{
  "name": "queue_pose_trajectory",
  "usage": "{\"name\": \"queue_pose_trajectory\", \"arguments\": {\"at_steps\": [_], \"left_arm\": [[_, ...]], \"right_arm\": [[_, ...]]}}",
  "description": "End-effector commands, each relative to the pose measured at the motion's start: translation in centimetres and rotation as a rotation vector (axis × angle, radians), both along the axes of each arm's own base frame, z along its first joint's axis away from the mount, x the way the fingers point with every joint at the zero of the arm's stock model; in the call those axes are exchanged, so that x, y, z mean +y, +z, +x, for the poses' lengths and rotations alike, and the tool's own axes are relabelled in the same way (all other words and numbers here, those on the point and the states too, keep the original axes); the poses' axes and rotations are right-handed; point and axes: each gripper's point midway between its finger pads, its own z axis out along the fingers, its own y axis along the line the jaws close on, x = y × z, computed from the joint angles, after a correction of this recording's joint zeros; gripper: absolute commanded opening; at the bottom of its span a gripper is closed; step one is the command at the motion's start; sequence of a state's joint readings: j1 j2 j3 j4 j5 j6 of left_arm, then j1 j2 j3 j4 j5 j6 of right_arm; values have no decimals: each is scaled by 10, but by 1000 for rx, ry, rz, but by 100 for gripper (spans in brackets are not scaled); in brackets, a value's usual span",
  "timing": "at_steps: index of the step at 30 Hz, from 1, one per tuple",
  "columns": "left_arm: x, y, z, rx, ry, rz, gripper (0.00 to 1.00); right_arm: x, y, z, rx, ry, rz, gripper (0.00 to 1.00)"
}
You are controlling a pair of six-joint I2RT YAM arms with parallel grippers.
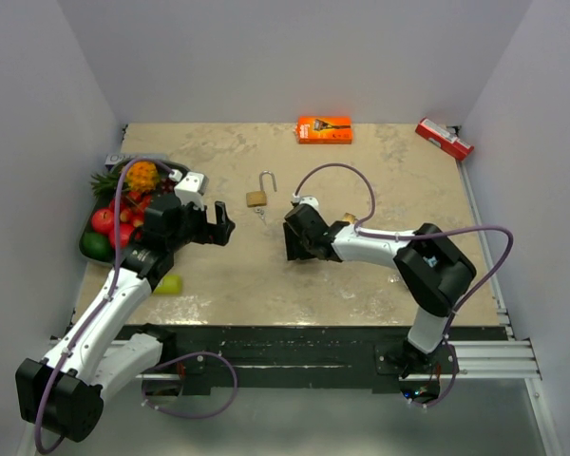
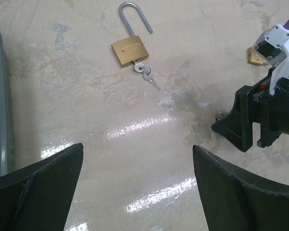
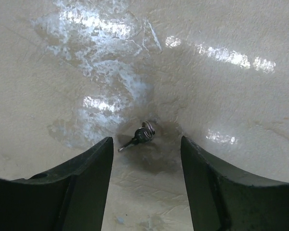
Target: Unlock with the key
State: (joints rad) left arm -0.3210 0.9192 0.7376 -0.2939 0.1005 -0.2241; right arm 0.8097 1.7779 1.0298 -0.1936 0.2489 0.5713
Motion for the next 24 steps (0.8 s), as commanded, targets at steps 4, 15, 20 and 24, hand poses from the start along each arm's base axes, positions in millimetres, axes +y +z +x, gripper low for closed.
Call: {"name": "queue_pose_trajectory", "arguments": {"at_steps": [4, 15, 20, 24], "left_arm": [[-3, 7, 4, -30, -9, -18, 99], [-3, 5, 4, -23, -8, -17, 99], [-3, 5, 4, -25, -10, -13, 99], [-3, 5, 4, -24, -13, -15, 99]], "right_arm": [[-8, 31, 8, -89, 105, -81, 63], [4, 22, 19, -76, 179, -116, 49], [4, 14, 22, -46, 182, -97, 41], [7, 12, 20, -31, 197, -70, 34]]}}
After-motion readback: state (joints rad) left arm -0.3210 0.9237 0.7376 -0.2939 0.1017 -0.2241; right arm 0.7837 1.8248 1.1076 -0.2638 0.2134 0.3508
